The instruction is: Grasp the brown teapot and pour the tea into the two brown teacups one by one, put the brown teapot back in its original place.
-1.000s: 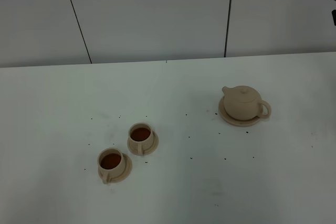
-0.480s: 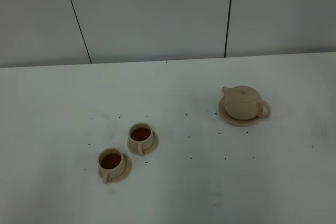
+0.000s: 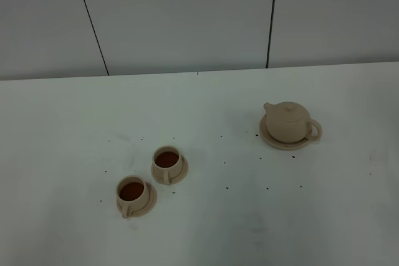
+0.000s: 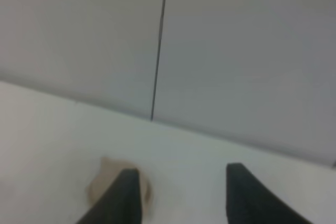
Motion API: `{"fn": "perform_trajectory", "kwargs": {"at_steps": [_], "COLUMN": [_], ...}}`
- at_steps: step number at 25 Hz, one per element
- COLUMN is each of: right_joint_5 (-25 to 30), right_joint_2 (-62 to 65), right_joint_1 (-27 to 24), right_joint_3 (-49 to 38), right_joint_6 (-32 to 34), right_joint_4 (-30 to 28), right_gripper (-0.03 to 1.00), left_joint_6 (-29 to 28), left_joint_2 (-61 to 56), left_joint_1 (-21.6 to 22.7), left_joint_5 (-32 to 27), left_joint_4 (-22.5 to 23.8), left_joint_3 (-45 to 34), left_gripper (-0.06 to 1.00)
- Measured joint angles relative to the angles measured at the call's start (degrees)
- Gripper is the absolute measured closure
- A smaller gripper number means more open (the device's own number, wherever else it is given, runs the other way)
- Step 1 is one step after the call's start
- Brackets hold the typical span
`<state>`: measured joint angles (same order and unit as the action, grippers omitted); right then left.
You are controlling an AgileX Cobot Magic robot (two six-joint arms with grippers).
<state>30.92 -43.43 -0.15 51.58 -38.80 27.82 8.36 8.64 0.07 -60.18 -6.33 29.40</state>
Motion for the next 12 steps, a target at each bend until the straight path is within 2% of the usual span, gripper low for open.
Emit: {"fn": "perform_trajectory", "kwargs": {"at_steps": [7, 12], "right_joint_5": [6.00, 11.86], "right_joint_2": [8.74, 16.71], "right_joint_1": [0.00, 0.00], "right_joint_3": [-5.68, -6.73], "right_joint_6": [11.31, 17.42], "right_joint_4": [-9.57, -13.45], "right_gripper": [0.60, 0.60], "left_joint_6": [0.00, 0.00], "left_joint_2": [0.00, 0.00], "left_joint_1": [0.00, 0.00], "left_joint_5": [0.00, 0.00], "left_joint_4": [0.00, 0.00], "left_joint_3": [0.00, 0.00], "left_gripper": [0.71, 0.71]}}
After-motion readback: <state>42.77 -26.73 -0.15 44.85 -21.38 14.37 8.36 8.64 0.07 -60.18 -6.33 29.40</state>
